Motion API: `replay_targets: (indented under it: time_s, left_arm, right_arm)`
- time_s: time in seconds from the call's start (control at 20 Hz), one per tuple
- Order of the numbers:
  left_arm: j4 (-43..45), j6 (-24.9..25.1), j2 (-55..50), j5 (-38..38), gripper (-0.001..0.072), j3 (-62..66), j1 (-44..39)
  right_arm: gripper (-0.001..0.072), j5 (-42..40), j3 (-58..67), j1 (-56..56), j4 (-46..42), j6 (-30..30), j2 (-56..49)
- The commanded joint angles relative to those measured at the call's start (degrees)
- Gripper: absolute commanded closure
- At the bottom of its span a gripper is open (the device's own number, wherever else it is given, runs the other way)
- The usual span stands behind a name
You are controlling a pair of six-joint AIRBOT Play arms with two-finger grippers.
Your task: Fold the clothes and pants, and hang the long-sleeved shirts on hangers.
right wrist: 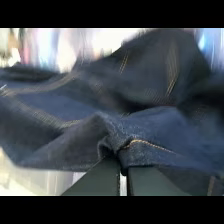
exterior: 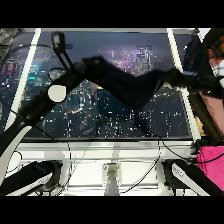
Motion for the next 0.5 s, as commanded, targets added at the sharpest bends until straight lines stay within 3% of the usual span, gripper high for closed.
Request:
replay_targets:
  time_s: [0.0,0.25,0.45]
  left_arm:
    - [0.5,0.11,0.44,8.79,0.0694,7.08,-1.36]
    - [0.46,0.07,-0.28,9.11,0.0694,9.33,-1.46]
    - [0.44,-0.24,-5.22,14.71,0.0693,9.35,-1.73]
  right_arm:
    - [0.0697,-5.35,11.67,-0.15,0.11,0.37,-2.34]
    - [0.0697,-6.97,21.09,-0.15,0.44,0.61,-5.81]
    - [0.0698,-15.21,22.51,0.33,1.03,0.39,-9.66]
